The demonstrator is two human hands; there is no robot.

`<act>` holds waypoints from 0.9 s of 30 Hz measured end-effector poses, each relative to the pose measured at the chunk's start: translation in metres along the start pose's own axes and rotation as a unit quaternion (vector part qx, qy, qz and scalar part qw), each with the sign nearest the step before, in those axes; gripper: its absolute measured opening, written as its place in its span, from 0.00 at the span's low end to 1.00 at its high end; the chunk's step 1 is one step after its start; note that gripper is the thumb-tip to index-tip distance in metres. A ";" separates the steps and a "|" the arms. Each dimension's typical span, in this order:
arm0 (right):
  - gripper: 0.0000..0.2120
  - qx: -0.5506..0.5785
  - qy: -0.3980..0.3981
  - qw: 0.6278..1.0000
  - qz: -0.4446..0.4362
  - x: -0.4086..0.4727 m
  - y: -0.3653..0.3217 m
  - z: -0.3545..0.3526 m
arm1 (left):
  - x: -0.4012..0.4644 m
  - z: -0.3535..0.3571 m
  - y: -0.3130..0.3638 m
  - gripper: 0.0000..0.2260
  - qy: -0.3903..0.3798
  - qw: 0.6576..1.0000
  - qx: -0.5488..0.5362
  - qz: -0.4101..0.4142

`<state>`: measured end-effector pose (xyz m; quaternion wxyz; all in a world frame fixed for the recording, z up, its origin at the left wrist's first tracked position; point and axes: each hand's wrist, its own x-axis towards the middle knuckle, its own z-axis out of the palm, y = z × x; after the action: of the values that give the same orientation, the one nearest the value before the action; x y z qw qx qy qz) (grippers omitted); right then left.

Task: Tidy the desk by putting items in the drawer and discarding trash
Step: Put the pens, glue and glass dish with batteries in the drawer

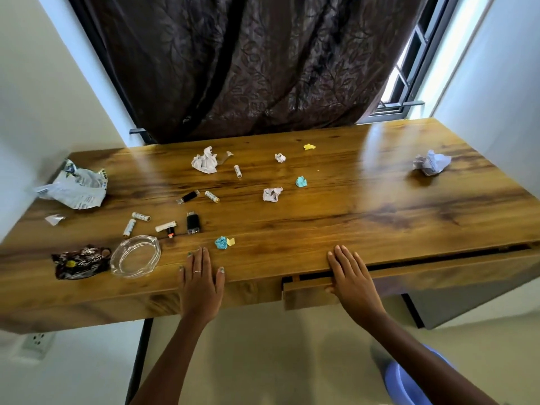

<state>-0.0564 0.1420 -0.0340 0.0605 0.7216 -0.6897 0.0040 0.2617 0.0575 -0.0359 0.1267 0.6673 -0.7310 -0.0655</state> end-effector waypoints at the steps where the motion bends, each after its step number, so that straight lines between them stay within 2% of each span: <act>1: 0.39 0.004 0.011 1.000 0.001 0.004 -0.002 0.001 | 0.000 0.000 0.000 0.32 0.000 1.000 -0.002 -0.001; 7: 0.29 -0.011 0.048 0.999 0.012 0.013 -0.008 0.004 | -0.001 0.000 0.001 0.32 -0.008 1.000 -0.006 -0.005; 11: 0.20 -0.033 0.063 0.997 0.002 0.014 -0.008 0.012 | -0.001 -0.001 -0.001 0.36 -0.008 1.000 -0.004 -0.003; 15: 0.21 -0.007 0.059 0.998 0.024 0.011 -0.009 0.014 | -0.001 0.000 -0.001 0.32 0.004 1.000 -0.007 -0.002; 19: 0.21 0.037 0.082 0.993 0.075 0.009 -0.020 0.017 | -0.002 0.000 0.000 0.33 0.004 1.000 -0.006 -0.008; 24: 0.25 0.075 0.095 0.988 0.099 0.006 -0.035 0.018 | -0.006 -0.001 -0.002 0.36 0.006 1.000 -0.013 -0.010; 27: 0.33 0.094 0.086 0.988 0.083 0.008 -0.045 0.016 | -0.019 0.001 0.000 0.35 0.012 1.000 -0.011 -0.009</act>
<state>-0.0120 0.1341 -0.0533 0.0506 0.6616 -0.7357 0.1360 0.2634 0.0767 -0.0385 0.1420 0.6732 -0.7226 -0.0669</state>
